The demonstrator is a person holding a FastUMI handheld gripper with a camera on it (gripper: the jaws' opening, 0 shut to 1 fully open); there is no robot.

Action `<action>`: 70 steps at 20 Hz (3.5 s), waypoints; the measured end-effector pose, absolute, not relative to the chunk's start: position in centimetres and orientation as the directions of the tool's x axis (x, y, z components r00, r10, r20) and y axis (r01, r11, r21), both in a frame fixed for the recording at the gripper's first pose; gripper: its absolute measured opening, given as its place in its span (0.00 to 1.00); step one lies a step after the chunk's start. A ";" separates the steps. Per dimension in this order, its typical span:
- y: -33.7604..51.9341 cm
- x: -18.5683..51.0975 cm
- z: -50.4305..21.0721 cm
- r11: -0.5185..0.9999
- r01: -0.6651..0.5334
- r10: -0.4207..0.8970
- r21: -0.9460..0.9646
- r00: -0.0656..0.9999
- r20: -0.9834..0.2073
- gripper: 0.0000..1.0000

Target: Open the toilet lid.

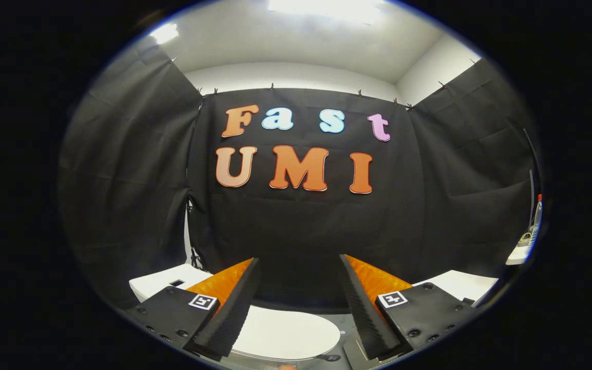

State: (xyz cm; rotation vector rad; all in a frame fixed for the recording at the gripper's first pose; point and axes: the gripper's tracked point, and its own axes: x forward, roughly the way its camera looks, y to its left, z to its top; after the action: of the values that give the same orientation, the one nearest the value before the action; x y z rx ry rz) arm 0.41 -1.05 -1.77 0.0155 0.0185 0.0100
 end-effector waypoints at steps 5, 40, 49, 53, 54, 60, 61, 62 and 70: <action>-1.1 1.1 -3.2 0.998 -0.026 0.027 0.061 0.999 -0.021 0.98; -14.4 -3.3 -51.3 0.259 0.478 -0.104 0.839 0.877 -0.468 0.99; -14.3 -1.1 -55.3 0.041 0.481 -0.092 0.876 0.875 -0.476 0.82; -13.2 -0.4 -56.2 -0.042 0.477 -0.056 0.878 0.876 -0.478 0.48; -12.6 -0.3 -56.1 -0.054 0.467 -0.046 0.882 0.882 -0.470 0.38; -12.4 0.0 -54.3 -0.099 0.460 -0.075 0.883 0.881 -0.467 0.08; -12.5 0.4 -53.6 -0.080 0.454 -0.081 0.887 0.884 -0.460 0.09; -12.6 0.6 -52.8 -0.052 0.448 -0.082 0.892 0.889 -0.451 0.08; -11.7 3.0 -44.2 0.083 0.390 -0.122 0.917 0.917 -0.379 0.08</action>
State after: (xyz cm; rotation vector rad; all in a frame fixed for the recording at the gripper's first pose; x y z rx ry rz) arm 3.01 -11.68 -44.19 1.4409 0.2257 -0.3875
